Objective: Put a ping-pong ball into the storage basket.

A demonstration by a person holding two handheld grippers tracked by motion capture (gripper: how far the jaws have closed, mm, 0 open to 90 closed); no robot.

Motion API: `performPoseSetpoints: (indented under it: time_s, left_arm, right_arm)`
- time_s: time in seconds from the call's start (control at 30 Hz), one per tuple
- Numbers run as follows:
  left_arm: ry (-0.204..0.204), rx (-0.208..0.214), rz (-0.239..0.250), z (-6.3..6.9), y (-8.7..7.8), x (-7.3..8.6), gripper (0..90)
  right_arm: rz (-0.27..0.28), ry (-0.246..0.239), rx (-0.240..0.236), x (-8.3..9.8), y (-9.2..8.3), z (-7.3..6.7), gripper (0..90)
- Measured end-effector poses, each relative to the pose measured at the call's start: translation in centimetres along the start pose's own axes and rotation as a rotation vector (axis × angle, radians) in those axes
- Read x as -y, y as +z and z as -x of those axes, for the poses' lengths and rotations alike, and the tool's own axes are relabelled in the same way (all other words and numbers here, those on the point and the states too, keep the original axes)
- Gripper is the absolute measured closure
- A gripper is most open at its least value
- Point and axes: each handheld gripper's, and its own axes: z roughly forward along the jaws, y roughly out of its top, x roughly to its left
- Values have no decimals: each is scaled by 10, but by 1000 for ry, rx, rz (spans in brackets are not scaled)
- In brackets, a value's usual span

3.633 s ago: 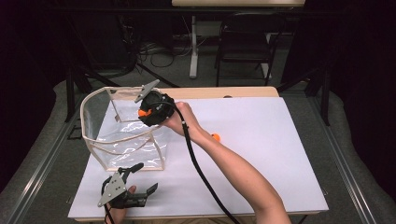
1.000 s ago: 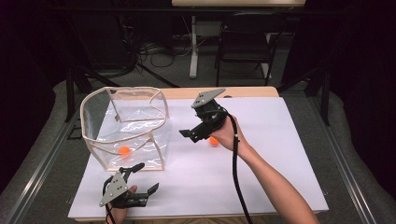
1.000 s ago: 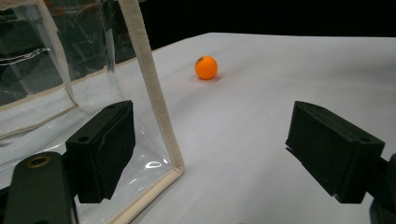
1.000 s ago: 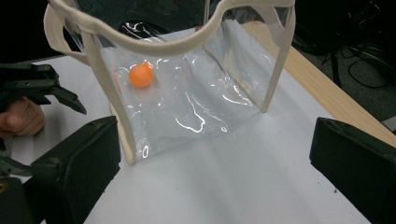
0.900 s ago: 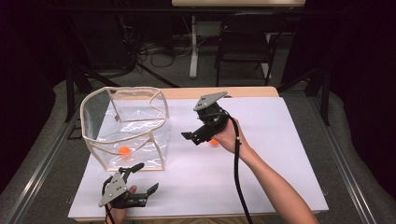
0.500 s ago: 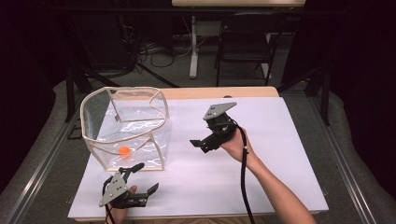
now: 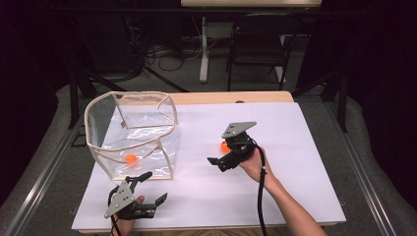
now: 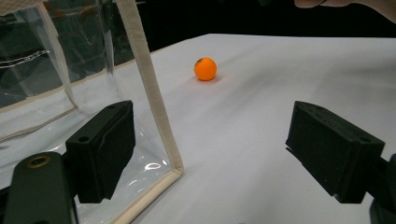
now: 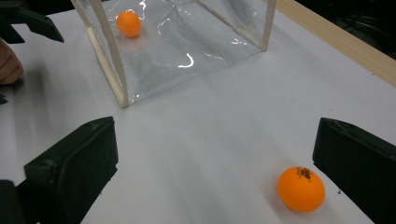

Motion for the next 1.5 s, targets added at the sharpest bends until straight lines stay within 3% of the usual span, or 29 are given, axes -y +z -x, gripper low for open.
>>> performPoseSetpoints:
  time_s: [0.43,0.7,1.13,1.5]
  left_arm:
    - [0,-4,1,0,-1,0,155]
    - [-23,-16,17,-1,-7,2,155]
    - [-7,-17,18,2,-7,0,155]
    - [7,-9,10,4,-5,-1,155]
  right_arm:
    - [-18,20,-9,23,-2,-3,0]
    - [-18,55,-11,40,-8,-4,0]
    - [-49,68,44,65,-10,-2,0]
    - [-75,60,100,73,-8,9,0]
